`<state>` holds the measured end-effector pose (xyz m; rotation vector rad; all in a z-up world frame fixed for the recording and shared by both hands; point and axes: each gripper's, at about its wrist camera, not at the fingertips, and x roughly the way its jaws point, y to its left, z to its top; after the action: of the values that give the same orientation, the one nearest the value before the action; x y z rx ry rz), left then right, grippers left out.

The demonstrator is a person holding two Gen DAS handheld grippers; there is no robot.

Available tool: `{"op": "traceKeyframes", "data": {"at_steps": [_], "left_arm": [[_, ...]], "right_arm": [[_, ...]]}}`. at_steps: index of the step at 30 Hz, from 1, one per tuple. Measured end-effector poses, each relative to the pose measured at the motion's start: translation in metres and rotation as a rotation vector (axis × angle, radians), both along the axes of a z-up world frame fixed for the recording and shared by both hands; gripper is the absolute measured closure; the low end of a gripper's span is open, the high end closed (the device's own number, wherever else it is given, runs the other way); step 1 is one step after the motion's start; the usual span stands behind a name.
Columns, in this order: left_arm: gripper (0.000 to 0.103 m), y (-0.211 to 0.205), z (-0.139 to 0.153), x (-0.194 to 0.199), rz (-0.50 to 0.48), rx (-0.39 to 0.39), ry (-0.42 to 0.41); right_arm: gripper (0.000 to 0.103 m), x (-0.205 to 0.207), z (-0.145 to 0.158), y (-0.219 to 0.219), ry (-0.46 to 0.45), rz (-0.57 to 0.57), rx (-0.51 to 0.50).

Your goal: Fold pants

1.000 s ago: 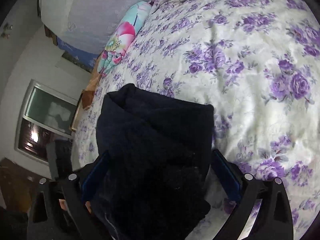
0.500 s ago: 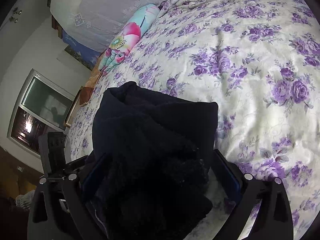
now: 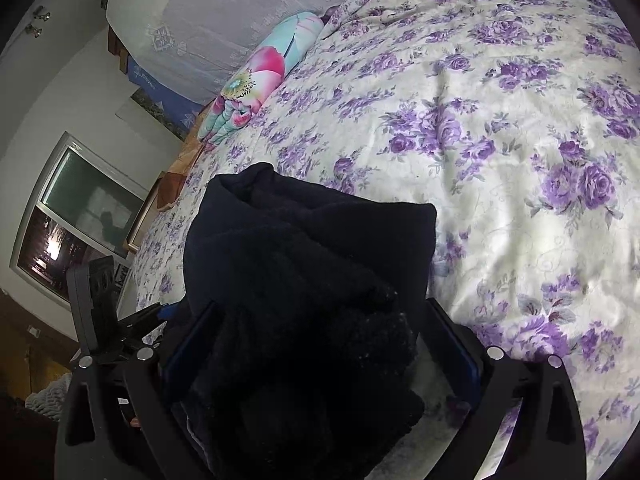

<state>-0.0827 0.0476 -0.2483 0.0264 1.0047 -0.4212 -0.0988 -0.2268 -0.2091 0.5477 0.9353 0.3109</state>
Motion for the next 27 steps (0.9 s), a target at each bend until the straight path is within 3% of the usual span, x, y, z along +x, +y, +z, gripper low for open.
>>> {"op": "traceKeyframes", "data": {"at_steps": [3,14,21,27], "left_arm": [[0.004,-0.01,0.004,-0.003,0.004,0.062,-0.034],[0.004,-0.002,0.0,-0.004,0.045,0.01,0.0],[0.004,-0.004,0.0,-0.008,0.056,0.018,-0.003],[0.004,0.003,-0.004,-0.006,0.068,-0.031,0.025]], "right_arm": [[0.004,0.001,0.001,0.001,0.01,-0.005,-0.006],[0.004,0.006,0.002,0.0,0.048,-0.012,-0.003],[0.004,0.008,0.001,0.0,0.057,-0.012,0.004],[0.004,0.009,0.002,-0.001,0.064,0.001,-0.001]]}}
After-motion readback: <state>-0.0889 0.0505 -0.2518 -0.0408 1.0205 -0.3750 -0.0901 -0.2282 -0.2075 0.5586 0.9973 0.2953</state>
